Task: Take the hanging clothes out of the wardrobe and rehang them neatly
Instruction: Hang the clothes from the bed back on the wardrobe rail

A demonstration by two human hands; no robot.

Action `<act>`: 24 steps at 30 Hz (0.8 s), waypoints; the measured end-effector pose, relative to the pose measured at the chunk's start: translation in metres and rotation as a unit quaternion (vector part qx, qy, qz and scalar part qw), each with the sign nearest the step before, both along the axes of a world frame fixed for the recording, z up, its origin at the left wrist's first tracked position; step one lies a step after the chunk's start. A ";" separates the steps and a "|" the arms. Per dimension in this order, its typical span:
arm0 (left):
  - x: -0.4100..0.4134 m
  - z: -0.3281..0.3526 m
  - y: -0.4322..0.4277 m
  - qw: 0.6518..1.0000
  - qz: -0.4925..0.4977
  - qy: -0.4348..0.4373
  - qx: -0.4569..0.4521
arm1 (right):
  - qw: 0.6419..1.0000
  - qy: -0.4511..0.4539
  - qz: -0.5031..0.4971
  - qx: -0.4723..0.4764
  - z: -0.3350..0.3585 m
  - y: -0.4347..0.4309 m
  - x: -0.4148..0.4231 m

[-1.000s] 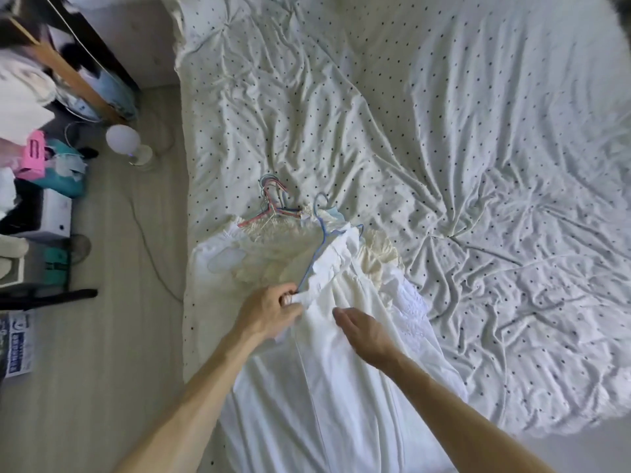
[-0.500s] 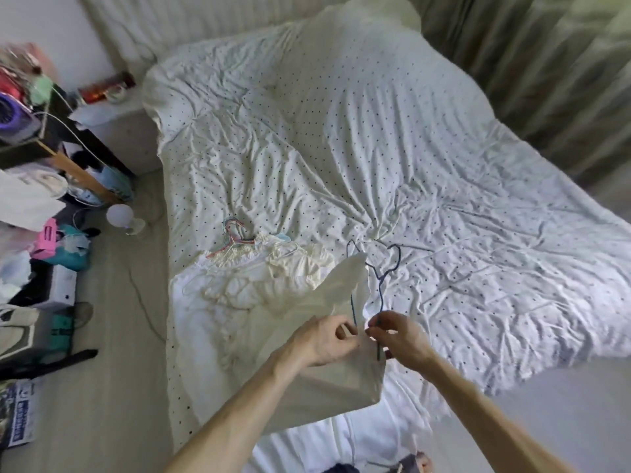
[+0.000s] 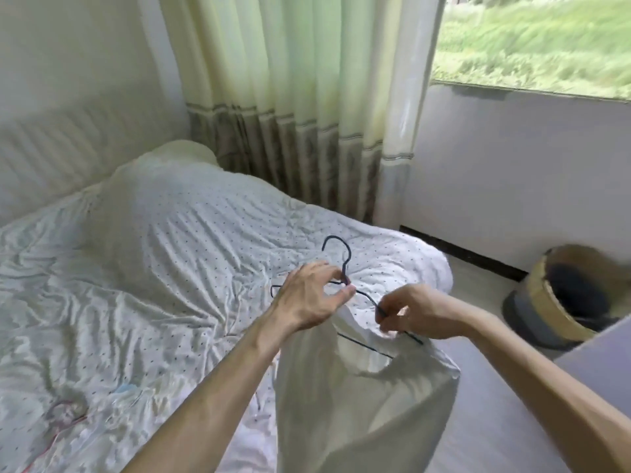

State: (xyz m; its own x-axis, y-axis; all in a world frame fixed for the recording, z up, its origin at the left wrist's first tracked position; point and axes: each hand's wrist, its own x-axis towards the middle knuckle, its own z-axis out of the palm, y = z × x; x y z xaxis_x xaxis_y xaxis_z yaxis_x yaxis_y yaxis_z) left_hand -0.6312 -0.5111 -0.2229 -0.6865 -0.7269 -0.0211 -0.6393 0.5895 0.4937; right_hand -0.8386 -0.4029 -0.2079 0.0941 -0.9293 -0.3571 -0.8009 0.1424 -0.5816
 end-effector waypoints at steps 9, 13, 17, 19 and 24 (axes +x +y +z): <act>-0.191 0.043 0.039 0.982 -0.140 0.092 0.087 | 0.988 0.030 -0.146 -0.043 0.038 0.095 -0.137; -0.241 0.047 0.053 0.974 -0.194 0.071 0.094 | 0.974 0.023 -0.220 -0.058 0.049 0.133 -0.174; -0.293 0.049 0.073 0.961 -0.214 0.138 0.107 | 0.943 -0.002 -0.319 -0.090 0.061 0.165 -0.202; -0.323 0.054 0.082 0.951 -0.237 0.167 0.106 | 0.918 0.002 -0.378 -0.123 0.064 0.179 -0.216; -0.408 0.067 0.108 0.927 -0.319 0.176 0.091 | 0.837 0.037 -0.527 -0.142 0.059 0.234 -0.246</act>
State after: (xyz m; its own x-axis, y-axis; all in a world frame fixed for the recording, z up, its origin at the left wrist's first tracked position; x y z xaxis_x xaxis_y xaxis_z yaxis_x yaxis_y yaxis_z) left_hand -1.0392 -0.4036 -0.1554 -0.9629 -0.1768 0.2041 0.0309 0.6786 0.7339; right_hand -1.0845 -0.1691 -0.1486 -0.8436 -0.5316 -0.0758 -0.3536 0.6562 -0.6666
